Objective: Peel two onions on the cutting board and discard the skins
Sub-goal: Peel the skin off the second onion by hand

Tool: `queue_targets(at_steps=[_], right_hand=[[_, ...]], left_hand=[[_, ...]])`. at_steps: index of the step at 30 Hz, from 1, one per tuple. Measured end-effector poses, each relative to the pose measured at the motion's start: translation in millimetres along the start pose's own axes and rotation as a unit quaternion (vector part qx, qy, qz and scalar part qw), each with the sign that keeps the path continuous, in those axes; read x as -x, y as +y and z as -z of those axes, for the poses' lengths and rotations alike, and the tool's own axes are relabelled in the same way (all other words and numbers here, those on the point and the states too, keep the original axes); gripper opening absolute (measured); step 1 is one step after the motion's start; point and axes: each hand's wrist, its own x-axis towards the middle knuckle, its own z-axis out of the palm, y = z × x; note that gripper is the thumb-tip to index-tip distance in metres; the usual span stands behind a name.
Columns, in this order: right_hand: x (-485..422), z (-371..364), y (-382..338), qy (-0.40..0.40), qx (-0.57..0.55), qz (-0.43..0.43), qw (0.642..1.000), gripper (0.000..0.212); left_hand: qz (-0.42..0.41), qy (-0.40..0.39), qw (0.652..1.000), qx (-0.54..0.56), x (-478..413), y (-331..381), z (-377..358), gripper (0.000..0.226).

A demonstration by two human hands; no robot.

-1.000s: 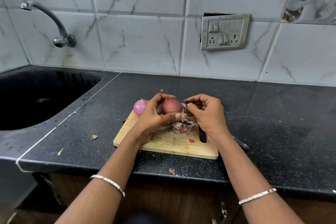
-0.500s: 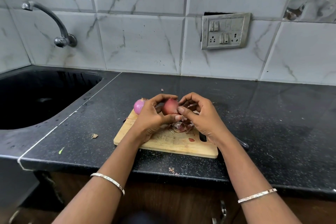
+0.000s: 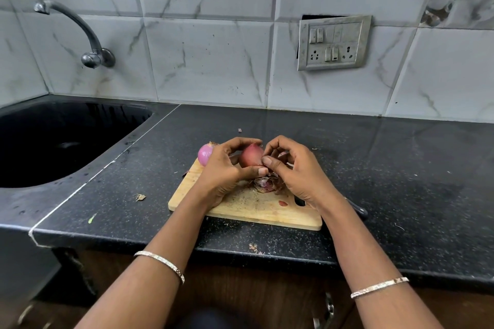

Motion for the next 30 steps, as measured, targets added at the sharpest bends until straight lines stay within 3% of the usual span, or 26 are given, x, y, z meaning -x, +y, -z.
queue_targets(at_steps=[7,14,20,25,30], right_hand=[[-1.3,0.9,2.7,0.046,-0.033,-0.041,0.998,0.017],[0.9,3.3,-1.4,0.001,-0.160,-0.088,0.983,0.033],[-0.9,0.0,3.4,0.012,-0.051,-0.060,0.997,0.034],[-0.2,-0.3,2.0,-0.003,0.034,-0.006,0.999,0.019],[0.5,-2.9,-1.5,0.016,0.051,0.007,0.999,0.017]], left_hand=[[0.011,-0.006,0.999,0.035,1.2,0.8,-1.8,0.065],[0.014,0.019,0.998,0.053,1.4,1.0,-4.7,0.056],[0.021,0.000,0.999,0.044,2.3,1.8,-4.1,0.051],[0.022,-0.004,0.998,0.053,1.9,2.5,-3.7,0.052],[0.018,0.008,0.997,0.070,2.4,2.8,-3.4,0.051]])
